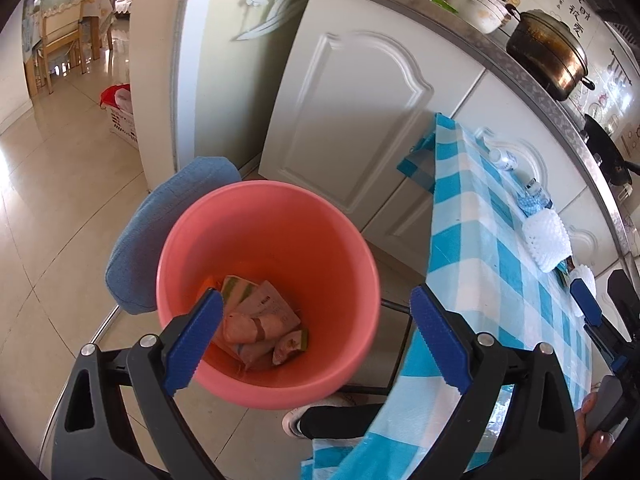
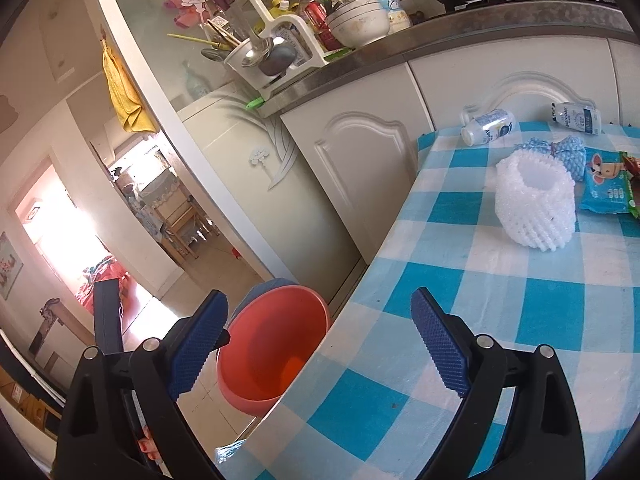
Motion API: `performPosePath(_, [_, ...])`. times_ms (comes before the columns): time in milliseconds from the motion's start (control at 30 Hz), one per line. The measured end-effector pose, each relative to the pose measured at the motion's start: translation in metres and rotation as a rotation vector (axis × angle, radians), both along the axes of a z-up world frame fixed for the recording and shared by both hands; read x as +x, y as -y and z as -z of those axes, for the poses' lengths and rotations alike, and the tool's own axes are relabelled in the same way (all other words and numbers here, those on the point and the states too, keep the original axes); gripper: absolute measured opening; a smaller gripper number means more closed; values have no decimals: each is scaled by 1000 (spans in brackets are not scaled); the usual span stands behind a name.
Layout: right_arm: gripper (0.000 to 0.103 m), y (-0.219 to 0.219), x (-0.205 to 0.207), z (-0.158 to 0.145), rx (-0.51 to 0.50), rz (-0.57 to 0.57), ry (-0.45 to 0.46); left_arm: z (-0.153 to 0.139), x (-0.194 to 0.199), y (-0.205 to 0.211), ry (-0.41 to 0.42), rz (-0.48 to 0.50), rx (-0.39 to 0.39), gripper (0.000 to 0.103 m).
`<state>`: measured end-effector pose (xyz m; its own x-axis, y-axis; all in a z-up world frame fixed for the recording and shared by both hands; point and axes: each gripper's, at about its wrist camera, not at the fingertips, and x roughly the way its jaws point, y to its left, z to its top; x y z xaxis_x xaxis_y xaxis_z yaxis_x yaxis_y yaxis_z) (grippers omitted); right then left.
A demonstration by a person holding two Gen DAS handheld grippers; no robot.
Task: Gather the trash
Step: 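Move both open tools back toward the table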
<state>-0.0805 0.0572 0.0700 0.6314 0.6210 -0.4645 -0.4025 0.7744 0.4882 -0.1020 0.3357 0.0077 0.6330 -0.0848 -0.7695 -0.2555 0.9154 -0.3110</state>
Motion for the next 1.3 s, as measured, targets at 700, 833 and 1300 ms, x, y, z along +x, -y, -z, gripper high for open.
performPosePath(700, [93, 143, 7, 2, 152, 223, 7, -39, 13, 118, 43, 241, 96, 95])
performPosePath(833, [93, 175, 8, 5, 181, 285, 0, -39, 16, 148, 41, 303, 123, 95])
performPosePath(1300, [93, 252, 3, 21, 269, 416, -33, -31, 22, 219, 11, 430, 171, 95])
